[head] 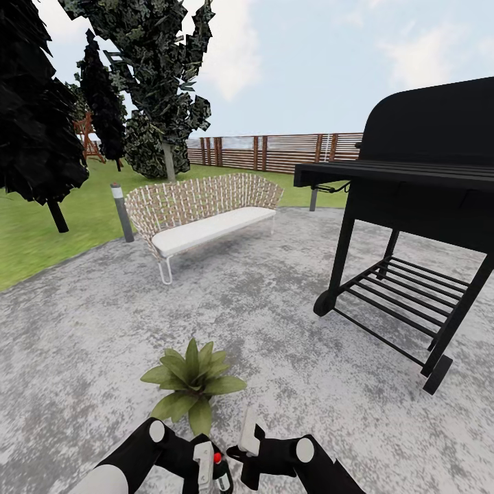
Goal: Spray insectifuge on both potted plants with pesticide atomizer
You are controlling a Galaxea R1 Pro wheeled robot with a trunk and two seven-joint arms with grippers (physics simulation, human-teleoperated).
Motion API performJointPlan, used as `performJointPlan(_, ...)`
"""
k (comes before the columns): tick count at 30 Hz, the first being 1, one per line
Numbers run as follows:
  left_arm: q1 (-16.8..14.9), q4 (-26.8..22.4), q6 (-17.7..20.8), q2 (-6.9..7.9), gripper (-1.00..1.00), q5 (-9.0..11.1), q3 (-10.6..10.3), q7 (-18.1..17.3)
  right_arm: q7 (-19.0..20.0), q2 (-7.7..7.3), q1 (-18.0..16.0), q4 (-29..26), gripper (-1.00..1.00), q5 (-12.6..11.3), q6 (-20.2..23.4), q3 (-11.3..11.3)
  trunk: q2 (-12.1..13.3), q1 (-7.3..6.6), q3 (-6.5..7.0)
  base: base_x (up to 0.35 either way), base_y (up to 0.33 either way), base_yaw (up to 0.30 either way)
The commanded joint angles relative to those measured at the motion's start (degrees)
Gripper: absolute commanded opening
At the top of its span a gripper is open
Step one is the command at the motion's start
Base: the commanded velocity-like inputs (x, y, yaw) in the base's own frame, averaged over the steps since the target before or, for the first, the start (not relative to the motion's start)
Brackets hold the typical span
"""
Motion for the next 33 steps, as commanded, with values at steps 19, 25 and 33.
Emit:
performJointPlan(19, -0.57, -0.06, -0.12, -0.86, -1.00, -0.36, 0.66, -1.69, 0.01, -0.07, 0.00, -0.06, -1.00, 0.55, -0.41, -0.06, -0.02, -0.01, -0.06, 0.000, 0.000, 0.000)
performJointPlan(25, -0.58, -0.06, -0.29, -1.01, -1.00, 0.86, 0.65, -1.69, 0.01, -0.07, -0.02, -0.06, -1.00, 0.55, -0.42, -0.06, -0.02, -0.01, -0.06, 0.000, 0.000, 0.000)
performJointPlan(33, -0.57, -0.06, -0.43, -0.98, -1.00, 1.83, 0.56, -1.75, 0.01, -0.07, -0.02, -0.05, -1.00, 0.55, -0.42, -0.06, -0.02, -0.01, -0.06, 0.000, 0.000, 0.000)
